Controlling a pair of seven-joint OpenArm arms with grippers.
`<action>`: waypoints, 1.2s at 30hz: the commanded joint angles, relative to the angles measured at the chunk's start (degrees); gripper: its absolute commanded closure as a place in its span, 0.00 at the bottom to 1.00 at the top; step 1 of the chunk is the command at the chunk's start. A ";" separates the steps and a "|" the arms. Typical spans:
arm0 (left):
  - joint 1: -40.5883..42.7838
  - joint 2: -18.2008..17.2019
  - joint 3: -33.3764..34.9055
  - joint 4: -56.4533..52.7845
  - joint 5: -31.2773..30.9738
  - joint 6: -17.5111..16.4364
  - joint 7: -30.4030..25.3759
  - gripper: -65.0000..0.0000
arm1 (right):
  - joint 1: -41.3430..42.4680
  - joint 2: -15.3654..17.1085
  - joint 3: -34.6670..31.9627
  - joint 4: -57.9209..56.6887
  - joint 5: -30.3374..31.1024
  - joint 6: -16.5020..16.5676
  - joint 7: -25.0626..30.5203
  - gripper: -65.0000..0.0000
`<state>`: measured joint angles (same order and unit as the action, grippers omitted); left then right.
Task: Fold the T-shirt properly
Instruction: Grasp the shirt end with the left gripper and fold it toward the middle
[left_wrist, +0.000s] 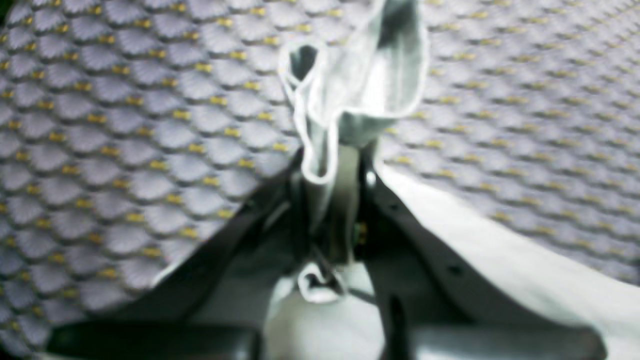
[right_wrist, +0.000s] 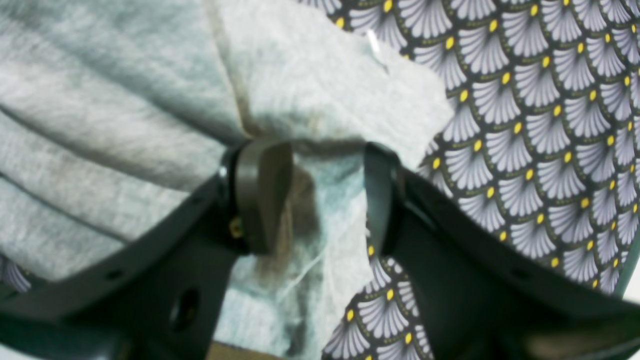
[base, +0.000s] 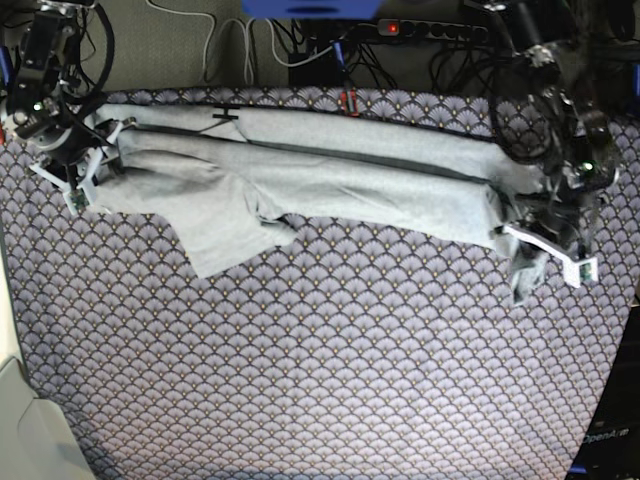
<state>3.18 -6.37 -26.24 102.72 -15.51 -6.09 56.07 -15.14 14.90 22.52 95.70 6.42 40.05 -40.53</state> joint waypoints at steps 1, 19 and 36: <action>-0.24 0.88 -0.09 2.47 -0.27 0.07 0.06 0.99 | 0.32 0.80 0.29 0.78 0.49 -0.05 1.02 0.56; 7.33 15.37 24.52 8.89 11.07 0.15 1.64 0.99 | 0.23 0.80 0.29 0.78 0.49 -0.05 1.02 0.56; 7.50 15.37 35.87 5.90 10.63 0.24 -1.61 0.99 | -0.03 1.59 0.29 0.78 0.49 -0.05 1.02 0.56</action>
<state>11.25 8.45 9.39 107.59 -4.10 -5.76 55.86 -15.31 15.55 22.52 95.70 6.42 40.05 -40.53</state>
